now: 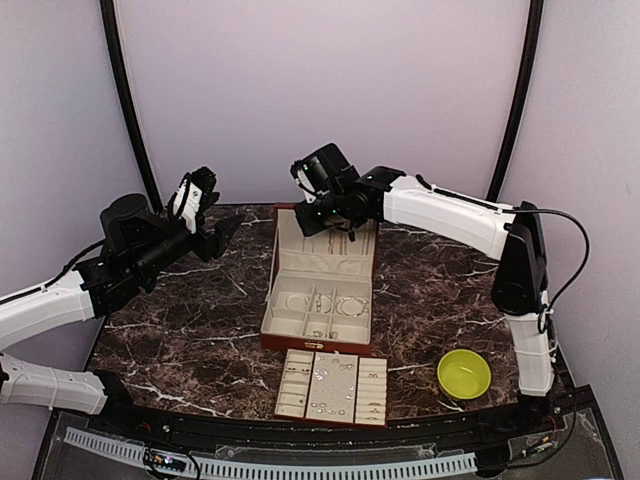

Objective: Organize the mixed jewelry

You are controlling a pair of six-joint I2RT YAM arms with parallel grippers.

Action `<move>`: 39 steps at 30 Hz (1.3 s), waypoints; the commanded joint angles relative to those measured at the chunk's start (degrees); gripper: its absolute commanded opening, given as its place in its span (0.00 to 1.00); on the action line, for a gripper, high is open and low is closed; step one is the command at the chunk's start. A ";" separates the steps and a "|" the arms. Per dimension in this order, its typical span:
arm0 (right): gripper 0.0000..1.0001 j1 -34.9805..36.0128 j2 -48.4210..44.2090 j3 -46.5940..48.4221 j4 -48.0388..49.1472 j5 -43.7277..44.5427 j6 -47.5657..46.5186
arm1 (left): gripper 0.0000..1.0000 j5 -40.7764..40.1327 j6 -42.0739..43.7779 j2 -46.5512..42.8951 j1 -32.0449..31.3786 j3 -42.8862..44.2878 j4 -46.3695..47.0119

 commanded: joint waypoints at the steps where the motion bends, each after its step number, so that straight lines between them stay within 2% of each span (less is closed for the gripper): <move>1: 0.00 -1.18 0.03 1.20 0.16 2.29 1.53 | 0.70 0.96 -0.80 -1.45 0.25 0.39 -0.68; 14: 0.00 -1.73 1.29 1.69 -1.17 2.95 2.74 | 0.70 1.13 -0.93 -1.98 0.21 0.40 -0.68; 22: 0.00 -1.20 0.89 1.57 0.80 -0.52 0.84 | 0.70 1.58 -1.17 -1.82 0.21 0.46 -0.66; 39: 0.00 -0.37 2.07 4.20 0.89 1.34 0.05 | 0.70 2.01 -1.54 -1.96 0.23 0.53 -0.71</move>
